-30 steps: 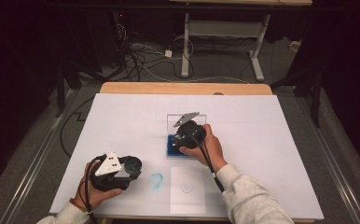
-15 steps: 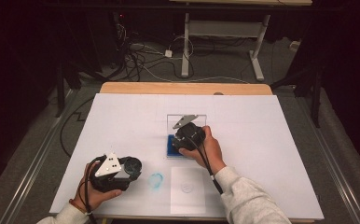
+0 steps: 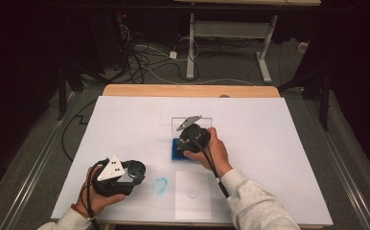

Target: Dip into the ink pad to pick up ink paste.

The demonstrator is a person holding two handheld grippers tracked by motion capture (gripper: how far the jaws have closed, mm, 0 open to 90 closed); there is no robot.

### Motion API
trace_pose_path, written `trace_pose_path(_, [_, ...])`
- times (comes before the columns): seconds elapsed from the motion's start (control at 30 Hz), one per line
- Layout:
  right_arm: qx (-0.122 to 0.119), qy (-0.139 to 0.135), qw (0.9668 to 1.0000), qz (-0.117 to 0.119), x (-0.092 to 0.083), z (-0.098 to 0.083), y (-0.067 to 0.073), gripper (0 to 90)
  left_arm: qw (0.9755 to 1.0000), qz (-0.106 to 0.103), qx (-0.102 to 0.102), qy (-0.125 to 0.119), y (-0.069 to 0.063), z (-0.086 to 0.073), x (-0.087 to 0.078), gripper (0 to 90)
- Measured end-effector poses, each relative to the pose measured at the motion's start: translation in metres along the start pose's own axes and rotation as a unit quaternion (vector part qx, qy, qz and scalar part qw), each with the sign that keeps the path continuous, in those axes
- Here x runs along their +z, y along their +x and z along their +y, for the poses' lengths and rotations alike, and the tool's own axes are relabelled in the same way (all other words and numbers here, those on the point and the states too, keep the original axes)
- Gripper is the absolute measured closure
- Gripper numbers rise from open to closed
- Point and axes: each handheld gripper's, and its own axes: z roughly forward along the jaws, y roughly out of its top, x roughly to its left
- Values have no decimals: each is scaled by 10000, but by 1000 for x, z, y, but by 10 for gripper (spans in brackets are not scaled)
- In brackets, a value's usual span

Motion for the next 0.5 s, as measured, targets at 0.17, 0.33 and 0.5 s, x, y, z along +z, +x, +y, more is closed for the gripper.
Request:
trace_pose_path(0.17, [-23,-70,10000,-30,-5,2,-2,574,10000,2,-10,-7,0,0,0,364])
trace_pose_path(0.33, [49,-308,9995,41,-27,8,-8,574,10000,-5,3,25,0,0,0,364])
trace_pose_path(0.5, [4,-442,9990,4,-43,13,-11,574,10000,-2,14,26,0,1,1,365])
